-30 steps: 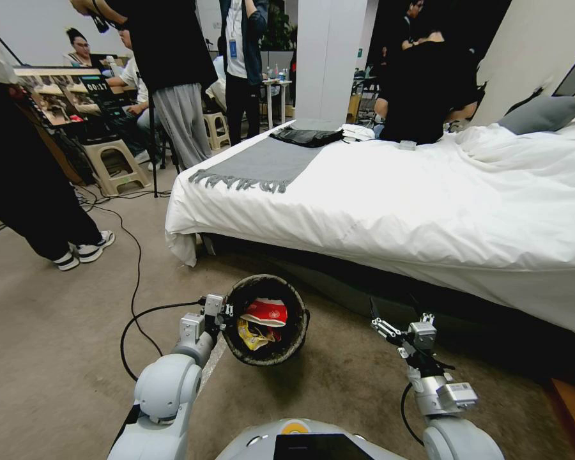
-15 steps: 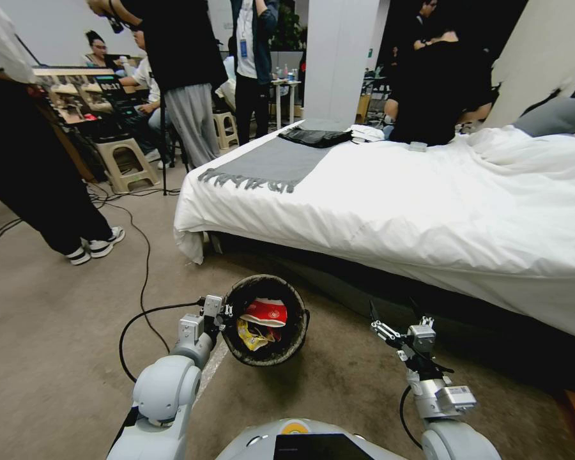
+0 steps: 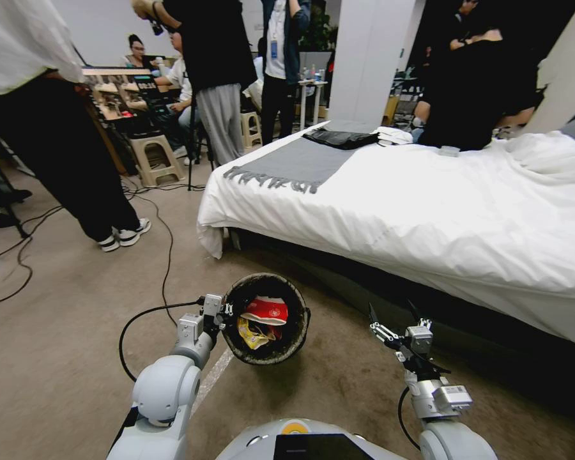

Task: Pick up the trash bin, then pick up the garbage from the floor and place it into the trash bin.

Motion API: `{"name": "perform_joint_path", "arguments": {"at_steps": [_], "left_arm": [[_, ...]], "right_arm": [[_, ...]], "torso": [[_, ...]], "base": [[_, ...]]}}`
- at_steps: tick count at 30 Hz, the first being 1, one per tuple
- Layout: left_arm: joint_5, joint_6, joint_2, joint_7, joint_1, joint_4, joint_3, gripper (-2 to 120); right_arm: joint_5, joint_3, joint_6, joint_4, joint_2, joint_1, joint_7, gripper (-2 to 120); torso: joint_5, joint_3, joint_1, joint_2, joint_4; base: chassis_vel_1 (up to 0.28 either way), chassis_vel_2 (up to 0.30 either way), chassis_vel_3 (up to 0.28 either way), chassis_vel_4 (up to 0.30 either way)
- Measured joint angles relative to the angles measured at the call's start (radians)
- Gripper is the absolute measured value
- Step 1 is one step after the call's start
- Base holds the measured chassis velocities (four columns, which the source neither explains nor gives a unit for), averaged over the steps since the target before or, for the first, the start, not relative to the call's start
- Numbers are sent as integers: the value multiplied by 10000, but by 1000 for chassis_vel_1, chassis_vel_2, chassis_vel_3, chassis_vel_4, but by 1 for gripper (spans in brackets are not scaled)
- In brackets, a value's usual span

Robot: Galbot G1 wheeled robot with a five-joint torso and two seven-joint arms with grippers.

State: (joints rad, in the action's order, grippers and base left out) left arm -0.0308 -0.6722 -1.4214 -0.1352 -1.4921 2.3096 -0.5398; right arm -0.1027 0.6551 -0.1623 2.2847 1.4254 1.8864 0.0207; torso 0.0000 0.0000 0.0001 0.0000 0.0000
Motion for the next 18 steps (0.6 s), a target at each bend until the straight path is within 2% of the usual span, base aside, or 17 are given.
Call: {"name": "perform_joint_path", "arguments": {"at_steps": [18], "left_arm": [[10,41,-25,5,-32,8,37,1]], "right_arm": [[27,-119,-30,-77,4,53,-69,100]], "torso": [[0,0,0,0,0]], "base": [[80,77,75,78]]}}
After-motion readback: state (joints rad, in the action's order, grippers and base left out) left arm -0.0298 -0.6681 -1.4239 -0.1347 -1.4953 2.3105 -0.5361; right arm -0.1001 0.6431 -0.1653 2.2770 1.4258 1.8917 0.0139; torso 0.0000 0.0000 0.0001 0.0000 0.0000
